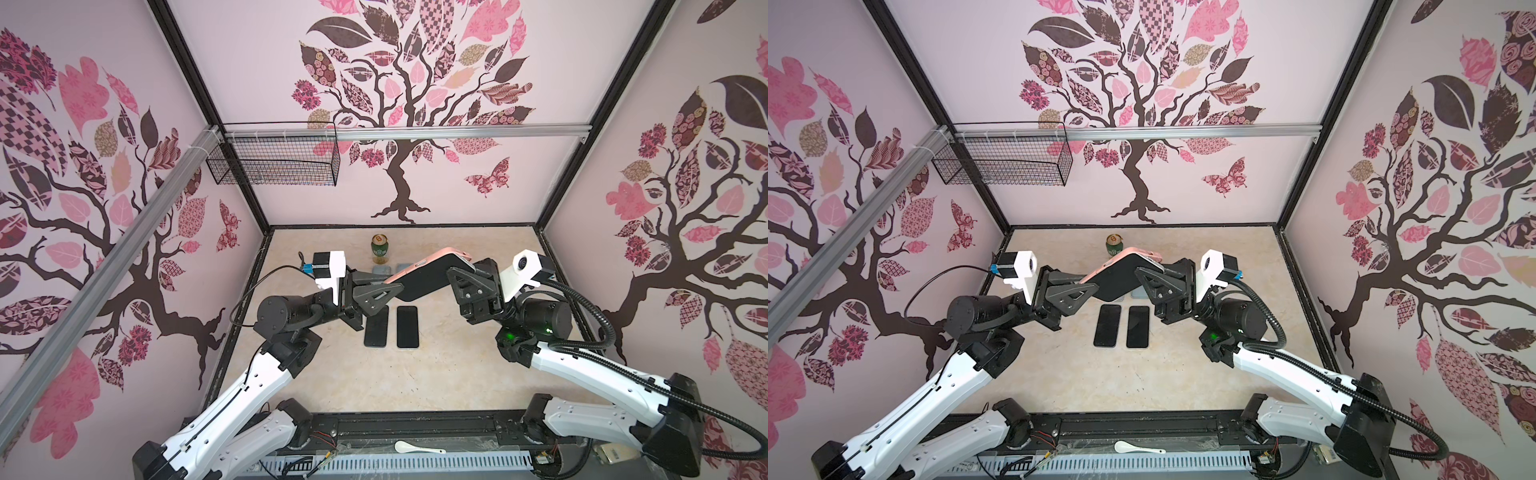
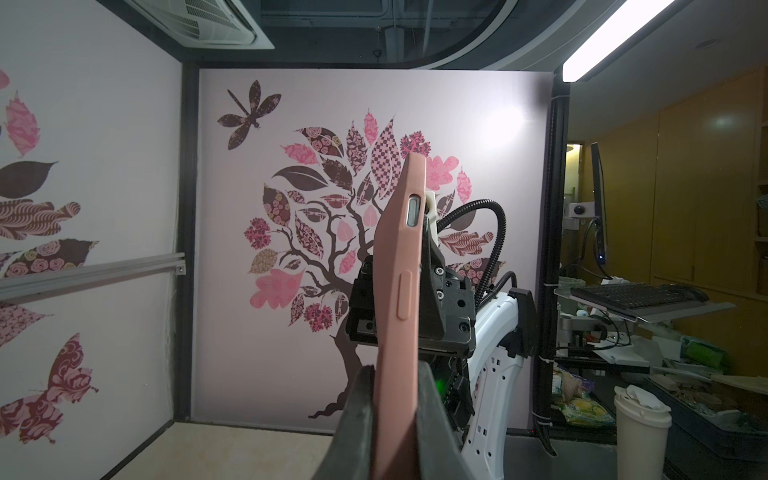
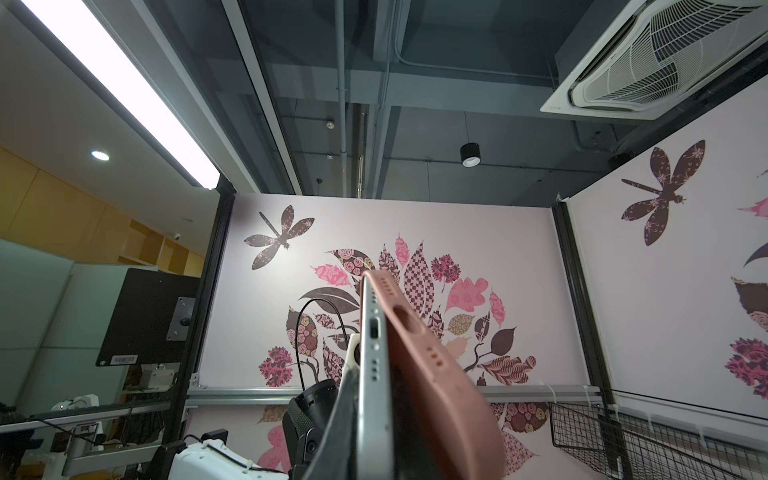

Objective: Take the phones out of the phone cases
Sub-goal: 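Lower the held phone toward the table with both grippers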

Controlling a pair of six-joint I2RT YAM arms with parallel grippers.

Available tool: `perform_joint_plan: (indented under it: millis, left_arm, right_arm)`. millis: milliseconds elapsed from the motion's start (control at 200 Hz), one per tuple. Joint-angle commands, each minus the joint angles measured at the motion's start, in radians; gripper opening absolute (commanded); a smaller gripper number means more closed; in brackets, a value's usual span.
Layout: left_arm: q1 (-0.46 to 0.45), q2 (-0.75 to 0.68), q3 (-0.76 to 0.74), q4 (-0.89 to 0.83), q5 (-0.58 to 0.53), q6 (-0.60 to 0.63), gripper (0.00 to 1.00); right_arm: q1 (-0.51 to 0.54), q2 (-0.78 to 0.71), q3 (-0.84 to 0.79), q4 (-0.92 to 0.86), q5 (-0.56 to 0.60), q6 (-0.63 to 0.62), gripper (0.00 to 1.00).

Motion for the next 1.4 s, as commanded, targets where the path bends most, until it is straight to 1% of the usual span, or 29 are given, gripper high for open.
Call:
perform_joint_plan:
  millis: [0, 30, 55, 70, 100, 120, 185, 200, 210, 220, 245, 310, 425, 525, 590, 675, 755, 865, 920, 1040, 1120, 1235, 1290, 1395]
  left_arm:
    - [0.004, 0.012, -0.018, -0.146, -0.148, -0.002, 0.00]
    - [0.005, 0.011, -0.011, -0.182, -0.147, 0.012, 0.01]
    - [0.005, 0.009, -0.009, -0.211, -0.149, 0.025, 0.10]
    - [0.004, 0.006, -0.007, -0.227, -0.153, 0.033, 0.18]
    - [0.005, -0.003, -0.007, -0.260, -0.161, 0.049, 0.28]
    - [0.006, -0.010, -0.007, -0.277, -0.167, 0.058, 0.34]
    - [0.014, -0.039, -0.006, -0.371, -0.185, 0.099, 0.47]
    - [0.016, -0.047, -0.005, -0.392, -0.190, 0.109, 0.62]
    - [0.016, -0.052, -0.005, -0.406, -0.192, 0.115, 0.70]
    - [0.018, -0.057, -0.005, -0.419, -0.194, 0.123, 0.72]
    - [0.022, -0.070, -0.002, -0.449, -0.201, 0.137, 0.75]
    - [0.043, -0.094, 0.010, -0.548, -0.204, 0.171, 0.76]
    - [0.080, -0.100, 0.061, -0.710, -0.164, 0.235, 0.78]
    - [0.101, -0.059, 0.156, -0.881, -0.106, 0.319, 0.79]
    - [0.102, -0.023, 0.233, -1.006, -0.066, 0.390, 0.79]
    - [0.102, 0.036, 0.319, -1.148, -0.004, 0.469, 0.78]
    - [0.102, 0.090, 0.369, -1.238, 0.047, 0.533, 0.76]
    - [0.092, 0.132, 0.395, -1.279, 0.089, 0.566, 0.74]
    - [0.067, 0.146, 0.405, -1.300, 0.079, 0.589, 0.74]
    - [-0.007, 0.189, 0.438, -1.348, 0.010, 0.634, 0.73]
    - [-0.014, 0.207, 0.435, -1.324, 0.010, 0.616, 0.72]
    - [-0.024, 0.216, 0.428, -1.287, 0.004, 0.586, 0.70]
    - [-0.031, 0.221, 0.423, -1.277, 0.009, 0.577, 0.68]
    - [-0.068, 0.229, 0.417, -1.274, -0.013, 0.576, 0.67]
  right_arm:
    - [0.026, -0.060, -0.026, -0.069, -0.082, -0.107, 0.00]
    - [0.026, -0.079, -0.036, -0.099, -0.075, -0.128, 0.00]
    - [0.026, -0.095, -0.044, -0.127, -0.066, -0.147, 0.00]
    - [0.025, -0.108, -0.048, -0.148, -0.060, -0.160, 0.00]
    - [0.024, -0.130, -0.055, -0.198, -0.046, -0.193, 0.00]
    - [0.024, -0.150, -0.059, -0.236, -0.035, -0.215, 0.00]
    - [0.015, -0.210, -0.071, -0.379, -0.012, -0.297, 0.00]
    - [0.011, -0.225, -0.071, -0.416, -0.005, -0.320, 0.00]
    - [0.010, -0.234, -0.071, -0.449, 0.000, -0.334, 0.00]
    - [0.007, -0.244, -0.072, -0.476, 0.005, -0.350, 0.00]
    - [-0.001, -0.266, -0.071, -0.555, 0.019, -0.388, 0.00]
    - [-0.023, -0.308, -0.061, -0.765, 0.037, -0.497, 0.00]
    - [-0.043, -0.336, -0.020, -1.089, 0.046, -0.700, 0.00]
    - [-0.046, -0.323, 0.019, -1.290, 0.078, -0.854, 0.00]
    - [-0.046, -0.313, 0.034, -1.357, 0.095, -0.922, 0.00]
    - [-0.046, -0.305, 0.036, -1.389, 0.106, -0.984, 0.00]
    - [-0.046, -0.304, 0.010, -1.379, 0.107, -1.051, 0.00]
    - [-0.047, -0.304, -0.031, -1.350, 0.093, -1.140, 0.00]
    - [-0.046, -0.298, -0.036, -1.348, 0.078, -1.170, 0.00]
    - [-0.047, -0.258, -0.011, -1.400, 0.033, -1.224, 0.00]
    - [-0.045, -0.241, -0.004, -1.413, 0.007, -1.243, 0.00]
    - [-0.046, -0.233, -0.010, -1.398, -0.002, -1.249, 0.00]
    - [-0.046, -0.229, -0.010, -1.394, -0.005, -1.249, 0.00]
    - [-0.047, -0.223, -0.008, -1.390, -0.002, -1.241, 0.00]
